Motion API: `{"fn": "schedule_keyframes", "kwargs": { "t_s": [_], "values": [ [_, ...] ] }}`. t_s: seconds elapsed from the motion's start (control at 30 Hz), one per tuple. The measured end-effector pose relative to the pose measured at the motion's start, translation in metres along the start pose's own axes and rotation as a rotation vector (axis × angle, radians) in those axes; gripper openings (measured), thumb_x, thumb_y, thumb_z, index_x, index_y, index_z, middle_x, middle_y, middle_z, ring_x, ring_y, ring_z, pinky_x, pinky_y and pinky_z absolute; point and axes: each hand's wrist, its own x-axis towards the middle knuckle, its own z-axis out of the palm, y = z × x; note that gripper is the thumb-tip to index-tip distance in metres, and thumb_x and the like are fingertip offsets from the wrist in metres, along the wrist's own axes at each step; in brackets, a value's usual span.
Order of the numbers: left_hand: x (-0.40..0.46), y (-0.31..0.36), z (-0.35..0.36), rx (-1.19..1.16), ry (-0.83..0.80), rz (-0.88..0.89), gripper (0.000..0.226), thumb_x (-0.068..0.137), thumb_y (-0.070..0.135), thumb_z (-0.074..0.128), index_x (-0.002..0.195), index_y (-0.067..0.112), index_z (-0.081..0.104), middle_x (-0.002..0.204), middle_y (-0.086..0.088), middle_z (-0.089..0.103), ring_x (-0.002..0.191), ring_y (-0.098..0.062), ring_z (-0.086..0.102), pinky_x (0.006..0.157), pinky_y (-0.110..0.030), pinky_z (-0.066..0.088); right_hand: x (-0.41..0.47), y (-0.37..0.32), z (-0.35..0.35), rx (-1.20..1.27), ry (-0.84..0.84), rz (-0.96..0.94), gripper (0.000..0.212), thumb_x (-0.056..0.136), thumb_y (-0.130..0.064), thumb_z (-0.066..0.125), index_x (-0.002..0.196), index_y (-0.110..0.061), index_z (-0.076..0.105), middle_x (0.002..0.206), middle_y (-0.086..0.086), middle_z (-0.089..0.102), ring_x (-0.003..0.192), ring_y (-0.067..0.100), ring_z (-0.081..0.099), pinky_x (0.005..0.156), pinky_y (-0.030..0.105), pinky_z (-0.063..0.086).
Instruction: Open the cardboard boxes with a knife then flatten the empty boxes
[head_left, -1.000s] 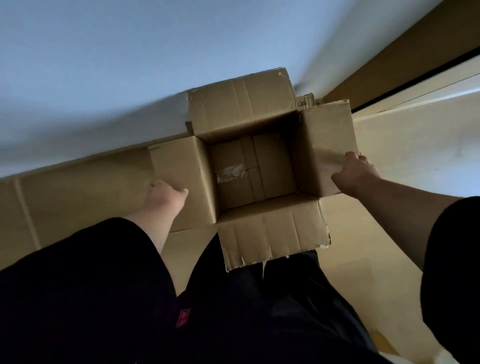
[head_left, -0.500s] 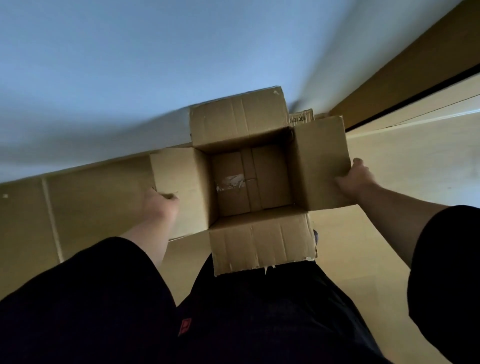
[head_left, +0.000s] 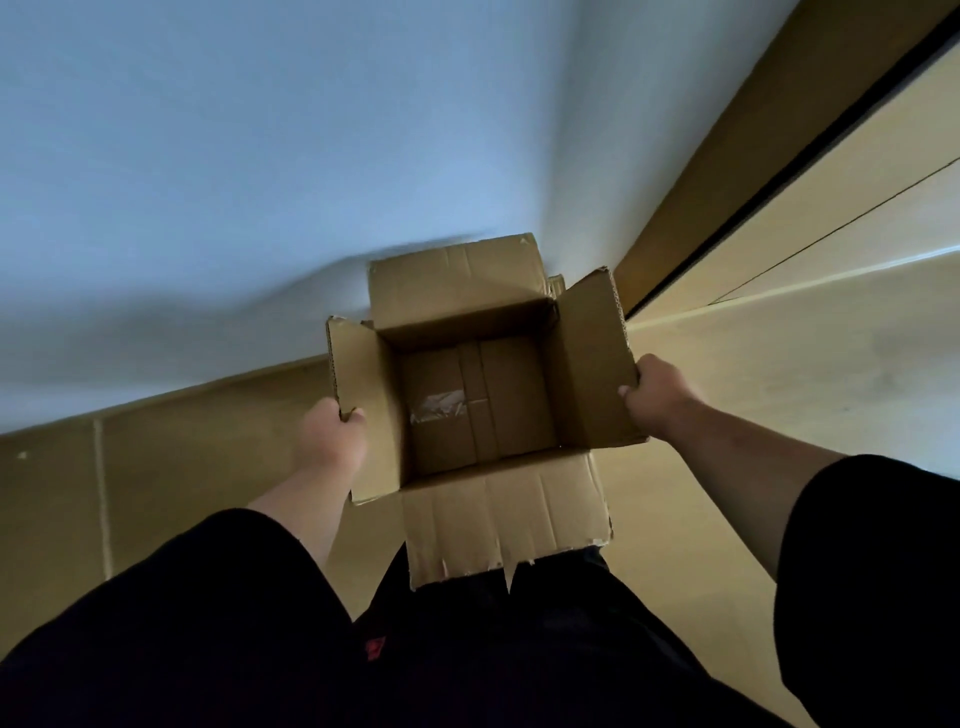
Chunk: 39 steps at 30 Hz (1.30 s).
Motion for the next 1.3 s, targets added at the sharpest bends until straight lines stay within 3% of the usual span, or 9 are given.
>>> {"fn": "schedule_keyframes", "kwargs": {
  "t_s": [0.13, 0.27, 0.4, 0.57, 0.9, 1.0, 1.17, 1.3],
  "values": [
    [-0.036, 0.018, -0.001, -0.02, 0.023, 0.114, 0.028, 0.1, 0.032, 0.051, 0.081, 0.012, 0.05, 0.081, -0.009, 0.057, 0.072, -0.026, 0.055, 0.063, -0.04, 0.048, -0.027, 0.035, -0.024, 0.034, 0.037, -0.011, 0.012, 0.096, -0.023, 0.054, 0.101, -0.013, 0.049, 0.094, 0.009, 0.057, 0.086, 0.029, 0.055, 0.071, 0.034, 0.043],
    [-0.076, 0.052, 0.011, 0.026, -0.024, 0.268, 0.032, 0.1, 0.031, 0.051, 0.075, 0.013, 0.043, 0.074, -0.006, 0.05, 0.066, -0.02, 0.048, 0.055, -0.033, 0.036, -0.057, 0.093, -0.044, 0.048, 0.111, 0.05, 0.012, 0.097, -0.023, 0.053, 0.102, -0.013, 0.05, 0.093, 0.008, 0.058, 0.083, 0.028, 0.055, 0.068, 0.033, 0.042],
    [-0.116, 0.092, 0.041, 0.008, -0.129, 0.341, 0.031, 0.096, 0.038, 0.052, 0.076, 0.014, 0.049, 0.078, -0.007, 0.056, 0.075, -0.026, 0.056, 0.069, -0.036, 0.049, -0.079, 0.16, -0.06, 0.041, 0.193, 0.145, 0.016, 0.095, -0.023, 0.052, 0.105, -0.01, 0.053, 0.096, 0.011, 0.061, 0.088, 0.032, 0.058, 0.07, 0.034, 0.045],
    [-0.173, 0.141, 0.088, 0.009, -0.201, 0.485, 0.043, 0.1, 0.035, 0.048, 0.065, 0.014, 0.036, 0.067, -0.004, 0.043, 0.062, -0.021, 0.045, 0.053, -0.032, 0.029, -0.093, 0.235, -0.076, 0.011, 0.263, 0.268, 0.013, 0.094, -0.02, 0.054, 0.101, -0.009, 0.053, 0.086, 0.008, 0.058, 0.079, 0.029, 0.054, 0.066, 0.033, 0.044],
    [-0.189, 0.177, 0.198, 0.158, -0.349, 0.481, 0.043, 0.097, 0.039, 0.053, 0.064, 0.015, 0.038, 0.065, -0.005, 0.05, 0.056, -0.015, 0.043, 0.048, -0.029, 0.024, -0.061, 0.316, -0.068, -0.072, 0.293, 0.343, 0.016, 0.094, -0.018, 0.052, 0.104, -0.006, 0.051, 0.085, 0.009, 0.055, 0.076, 0.03, 0.051, 0.063, 0.034, 0.044],
    [-0.179, 0.181, 0.238, 0.188, -0.402, 0.449, 0.041, 0.097, 0.042, 0.052, 0.068, 0.013, 0.046, 0.076, -0.009, 0.063, 0.062, -0.019, 0.053, 0.05, -0.027, 0.032, -0.029, 0.334, -0.044, -0.071, 0.297, 0.353, 0.014, 0.092, -0.017, 0.052, 0.101, -0.006, 0.05, 0.092, 0.014, 0.059, 0.078, 0.032, 0.053, 0.064, 0.035, 0.046],
    [-0.152, 0.18, 0.32, 0.158, -0.48, 0.362, 0.045, 0.094, 0.043, 0.057, 0.064, 0.011, 0.045, 0.074, -0.011, 0.064, 0.076, -0.03, 0.066, 0.065, -0.035, 0.053, 0.041, 0.358, 0.001, -0.048, 0.31, 0.377, 0.013, 0.091, -0.015, 0.051, 0.102, -0.008, 0.049, 0.09, 0.013, 0.056, 0.08, 0.035, 0.056, 0.064, 0.037, 0.047],
    [-0.113, 0.172, 0.384, 0.109, -0.498, 0.272, 0.045, 0.089, 0.042, 0.063, 0.066, 0.007, 0.048, 0.081, -0.016, 0.067, 0.077, -0.032, 0.07, 0.075, -0.042, 0.058, 0.099, 0.375, 0.042, -0.016, 0.306, 0.403, 0.017, 0.091, -0.015, 0.052, 0.106, -0.008, 0.051, 0.097, 0.016, 0.057, 0.084, 0.037, 0.056, 0.068, 0.039, 0.049]
  ]
}}
